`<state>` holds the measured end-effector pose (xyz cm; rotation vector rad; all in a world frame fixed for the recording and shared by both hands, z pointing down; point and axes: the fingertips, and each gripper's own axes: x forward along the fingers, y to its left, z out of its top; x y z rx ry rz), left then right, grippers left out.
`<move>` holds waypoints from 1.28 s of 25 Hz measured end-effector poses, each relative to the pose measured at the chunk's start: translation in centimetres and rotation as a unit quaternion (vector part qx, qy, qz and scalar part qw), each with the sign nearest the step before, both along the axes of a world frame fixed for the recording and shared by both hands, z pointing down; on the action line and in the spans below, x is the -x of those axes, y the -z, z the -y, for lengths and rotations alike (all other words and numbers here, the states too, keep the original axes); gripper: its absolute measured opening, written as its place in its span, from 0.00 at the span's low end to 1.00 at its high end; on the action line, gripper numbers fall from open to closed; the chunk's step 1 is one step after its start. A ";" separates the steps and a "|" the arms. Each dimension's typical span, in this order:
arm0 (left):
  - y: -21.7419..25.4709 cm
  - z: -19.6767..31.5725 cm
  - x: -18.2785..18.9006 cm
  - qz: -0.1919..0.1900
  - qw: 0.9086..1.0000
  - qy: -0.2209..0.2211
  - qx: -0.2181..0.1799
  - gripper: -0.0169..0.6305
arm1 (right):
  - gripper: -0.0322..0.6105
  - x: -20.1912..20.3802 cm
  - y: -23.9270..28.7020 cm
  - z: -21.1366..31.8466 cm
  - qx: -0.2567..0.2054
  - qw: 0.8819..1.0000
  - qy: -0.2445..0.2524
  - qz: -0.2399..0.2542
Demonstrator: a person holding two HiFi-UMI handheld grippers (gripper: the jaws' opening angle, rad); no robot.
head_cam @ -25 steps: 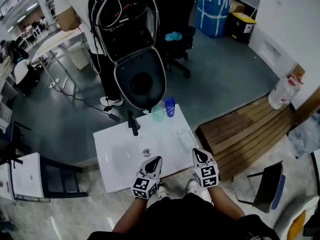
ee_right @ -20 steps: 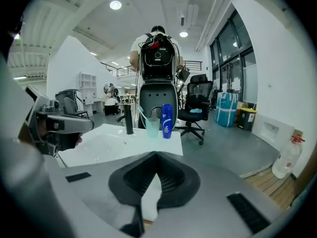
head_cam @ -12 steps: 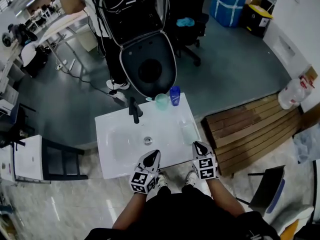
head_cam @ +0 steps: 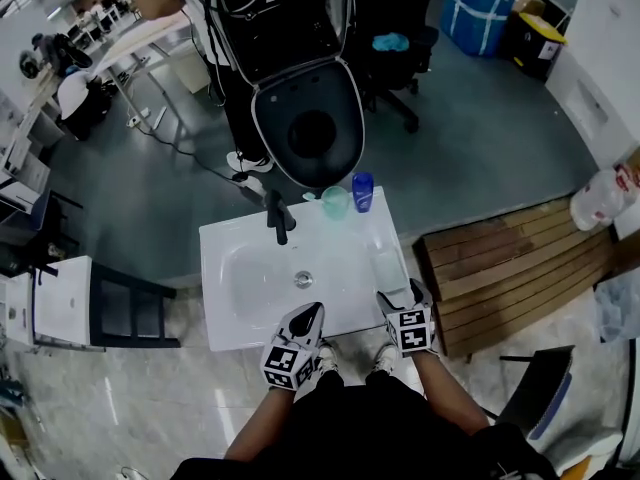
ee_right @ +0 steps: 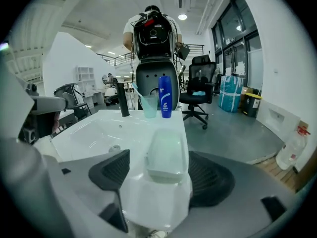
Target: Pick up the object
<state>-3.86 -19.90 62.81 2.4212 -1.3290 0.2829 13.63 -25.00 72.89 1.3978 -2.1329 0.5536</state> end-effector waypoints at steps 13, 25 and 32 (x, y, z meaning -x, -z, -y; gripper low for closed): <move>-1.1 -0.3 2.2 0.008 0.999 0.029 0.010 0.06 | 0.68 0.8 -5.4 2.9 0.064 0.997 -0.006 -0.037; -0.8 0.4 1.8 0.012 1.000 0.028 0.004 0.06 | 0.68 0.2 -5.5 3.5 0.069 0.997 -0.014 -0.037; -0.4 0.6 1.5 0.008 1.000 0.026 0.001 0.06 | 0.67 0.0 -5.2 3.7 0.050 0.998 -0.008 -0.029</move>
